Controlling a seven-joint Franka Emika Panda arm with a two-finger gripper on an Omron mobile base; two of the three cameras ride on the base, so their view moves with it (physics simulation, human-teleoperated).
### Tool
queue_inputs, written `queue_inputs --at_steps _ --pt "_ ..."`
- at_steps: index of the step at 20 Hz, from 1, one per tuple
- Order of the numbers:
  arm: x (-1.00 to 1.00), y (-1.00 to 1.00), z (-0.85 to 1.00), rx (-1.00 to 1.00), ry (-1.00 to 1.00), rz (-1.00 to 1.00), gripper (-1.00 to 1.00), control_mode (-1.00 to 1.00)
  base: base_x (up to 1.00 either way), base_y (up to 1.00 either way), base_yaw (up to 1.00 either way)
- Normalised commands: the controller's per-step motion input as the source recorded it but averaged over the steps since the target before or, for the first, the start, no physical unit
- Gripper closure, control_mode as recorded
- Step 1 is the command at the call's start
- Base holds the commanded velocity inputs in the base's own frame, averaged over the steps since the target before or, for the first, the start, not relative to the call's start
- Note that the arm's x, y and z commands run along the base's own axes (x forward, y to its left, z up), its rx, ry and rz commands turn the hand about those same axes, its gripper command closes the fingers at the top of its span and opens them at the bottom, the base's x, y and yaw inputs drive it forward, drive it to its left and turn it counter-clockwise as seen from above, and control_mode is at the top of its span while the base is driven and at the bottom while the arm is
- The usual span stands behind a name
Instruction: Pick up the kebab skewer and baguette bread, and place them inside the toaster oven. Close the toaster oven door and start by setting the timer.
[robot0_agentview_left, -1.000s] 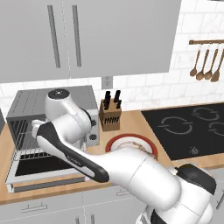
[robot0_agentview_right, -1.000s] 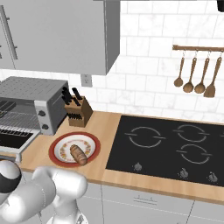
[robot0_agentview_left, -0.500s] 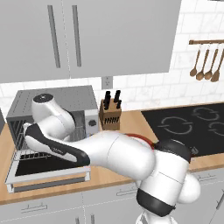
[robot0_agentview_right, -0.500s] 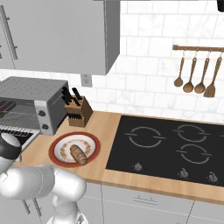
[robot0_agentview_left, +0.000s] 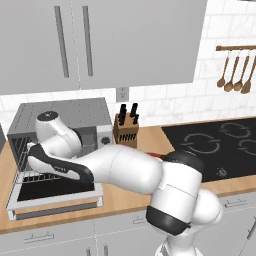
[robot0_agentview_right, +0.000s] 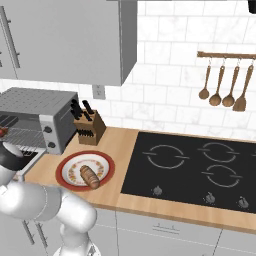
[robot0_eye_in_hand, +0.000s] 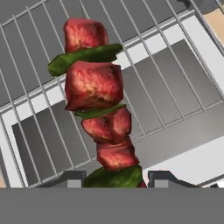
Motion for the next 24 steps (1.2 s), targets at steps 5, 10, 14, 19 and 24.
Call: queue_inputs --at_steps 5,10,14,19,24 --pt "0.2 0.06 -0.07 0.0 0.0 0.0 1.0 -1.0 0.0 0.0 0.0" --pt "0.13 0.16 -0.18 0.0 0.0 0.0 1.0 -1.0 0.0 0.0 0.0" --pt "0.21 0.08 -0.19 0.0 0.0 0.0 1.0 -1.0 0.0 0.0 0.0" --pt "0.11 0.04 -0.05 0.0 0.03 0.0 1.0 -1.0 0.0 0.0 0.0" --pt "0.08 0.08 -0.05 0.0 0.06 0.0 1.0 -1.0 0.0 0.0 0.0"
